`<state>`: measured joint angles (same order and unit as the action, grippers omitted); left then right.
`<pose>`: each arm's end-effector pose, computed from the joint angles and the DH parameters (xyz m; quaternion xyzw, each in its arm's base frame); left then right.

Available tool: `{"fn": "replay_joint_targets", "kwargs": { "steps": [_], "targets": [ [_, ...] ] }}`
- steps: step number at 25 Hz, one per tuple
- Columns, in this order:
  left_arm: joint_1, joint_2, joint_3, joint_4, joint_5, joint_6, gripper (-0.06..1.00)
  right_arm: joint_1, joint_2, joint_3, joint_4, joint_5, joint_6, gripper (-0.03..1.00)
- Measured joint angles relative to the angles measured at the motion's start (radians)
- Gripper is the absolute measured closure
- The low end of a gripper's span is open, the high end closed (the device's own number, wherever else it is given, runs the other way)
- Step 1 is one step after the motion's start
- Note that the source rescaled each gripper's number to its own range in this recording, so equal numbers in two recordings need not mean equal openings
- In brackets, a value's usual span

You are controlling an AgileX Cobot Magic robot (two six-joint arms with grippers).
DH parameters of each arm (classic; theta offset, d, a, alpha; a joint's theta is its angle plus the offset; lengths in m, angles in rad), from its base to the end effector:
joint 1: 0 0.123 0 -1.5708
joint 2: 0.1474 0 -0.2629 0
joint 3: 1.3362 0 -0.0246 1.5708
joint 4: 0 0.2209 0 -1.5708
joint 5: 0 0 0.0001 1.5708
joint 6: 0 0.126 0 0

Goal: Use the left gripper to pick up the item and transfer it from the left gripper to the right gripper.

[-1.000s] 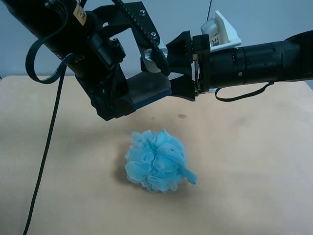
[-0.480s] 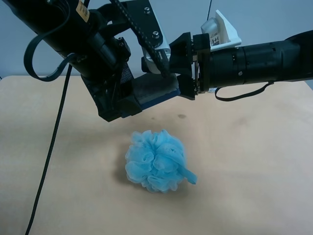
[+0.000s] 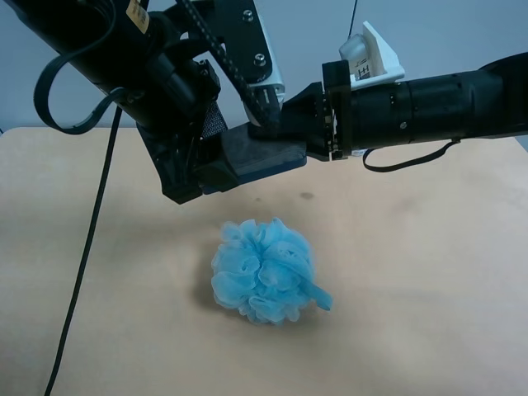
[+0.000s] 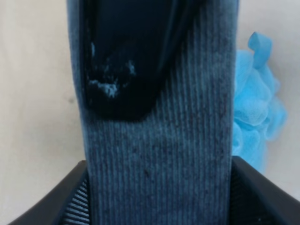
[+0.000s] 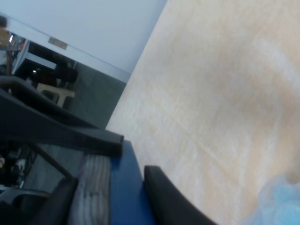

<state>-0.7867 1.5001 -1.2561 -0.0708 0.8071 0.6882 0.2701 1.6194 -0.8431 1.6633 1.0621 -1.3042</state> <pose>0.2172 -0.2269 0.2716 0.6296 0.7165 -0.0464 0.2967 0.2513 0.1833 0.2283 -0.1812 0.7687 0.5606 0.2490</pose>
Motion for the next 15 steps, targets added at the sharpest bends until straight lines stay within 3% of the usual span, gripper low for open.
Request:
{"fn": "replay_joint_targets", "kwargs": {
  "steps": [4,5,6,7,9,11,15],
  "targets": [
    [0.0,0.0,0.0,0.007,-0.01,0.0,0.94,-0.001,0.0,0.0,0.007,-0.002,0.0,0.91],
    [0.0,0.001,0.0,0.007,-0.015,0.0,0.87,-0.001,0.0,0.0,0.007,0.004,-0.001,0.96],
    [0.0,0.002,0.0,0.006,-0.039,0.0,0.73,0.0,0.0,0.0,0.007,0.016,-0.001,0.97],
    [0.0,0.005,0.0,0.005,-0.062,0.0,0.48,0.0,0.0,0.0,0.007,0.024,-0.001,0.97],
    [0.0,0.005,0.0,0.001,-0.082,0.0,0.14,0.0,0.0,0.0,0.007,0.025,-0.001,0.97],
    [0.0,0.005,0.0,0.0,-0.091,0.0,0.0,0.0,0.0,0.0,0.007,0.025,-0.001,0.97],
    [0.0,0.005,0.0,-0.001,-0.09,0.0,-0.04,0.0,0.0,0.0,0.007,0.026,-0.001,0.97]
  ]
}}
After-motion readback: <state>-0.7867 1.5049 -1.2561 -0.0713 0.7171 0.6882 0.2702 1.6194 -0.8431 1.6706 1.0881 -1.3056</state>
